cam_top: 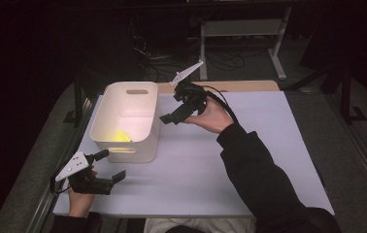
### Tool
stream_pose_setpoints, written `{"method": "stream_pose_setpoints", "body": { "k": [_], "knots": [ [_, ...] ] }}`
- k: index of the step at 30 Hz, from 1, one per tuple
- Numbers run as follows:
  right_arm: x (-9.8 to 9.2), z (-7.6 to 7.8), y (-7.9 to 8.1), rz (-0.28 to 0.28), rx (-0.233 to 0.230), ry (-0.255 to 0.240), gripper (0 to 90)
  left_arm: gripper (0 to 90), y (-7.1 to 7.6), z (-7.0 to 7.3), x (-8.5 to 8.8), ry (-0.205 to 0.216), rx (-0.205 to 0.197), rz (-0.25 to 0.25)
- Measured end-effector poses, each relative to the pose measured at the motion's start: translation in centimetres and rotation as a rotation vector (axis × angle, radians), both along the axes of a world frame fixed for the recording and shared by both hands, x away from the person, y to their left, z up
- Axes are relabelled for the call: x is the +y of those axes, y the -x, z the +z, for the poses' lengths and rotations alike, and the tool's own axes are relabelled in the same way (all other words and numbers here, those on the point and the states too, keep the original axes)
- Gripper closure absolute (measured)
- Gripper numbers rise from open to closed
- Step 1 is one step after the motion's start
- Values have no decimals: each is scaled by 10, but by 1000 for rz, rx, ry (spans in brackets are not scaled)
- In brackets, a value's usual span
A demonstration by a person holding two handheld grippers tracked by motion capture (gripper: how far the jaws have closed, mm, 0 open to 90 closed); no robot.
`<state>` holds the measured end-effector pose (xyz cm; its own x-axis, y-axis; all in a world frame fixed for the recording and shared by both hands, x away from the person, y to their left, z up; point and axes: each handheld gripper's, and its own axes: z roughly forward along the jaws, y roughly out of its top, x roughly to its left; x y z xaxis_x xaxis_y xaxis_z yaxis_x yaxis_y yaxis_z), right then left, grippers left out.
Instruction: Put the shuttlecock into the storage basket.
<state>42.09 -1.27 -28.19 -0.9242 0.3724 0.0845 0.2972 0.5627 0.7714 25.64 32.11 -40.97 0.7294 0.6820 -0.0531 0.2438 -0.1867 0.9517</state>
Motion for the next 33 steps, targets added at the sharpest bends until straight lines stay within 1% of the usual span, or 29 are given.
{"method": "stream_pose_setpoints", "body": {
  "k": [9,16,25,28,33],
  "knots": [
    [-10,-1,4,-12,-3,-8,0,0,0,0,0,2,1,2],
    [-17,-6,6,-29,-2,9,0,0,0,0,0,-1,1,2],
    [-33,-10,8,-52,1,-6,0,0,0,0,0,-2,2,3],
    [-36,-12,8,-59,7,-14,0,0,1,0,0,-4,3,4],
    [-41,-15,9,-65,12,-14,0,0,0,0,0,-4,2,5]
  ]
}}
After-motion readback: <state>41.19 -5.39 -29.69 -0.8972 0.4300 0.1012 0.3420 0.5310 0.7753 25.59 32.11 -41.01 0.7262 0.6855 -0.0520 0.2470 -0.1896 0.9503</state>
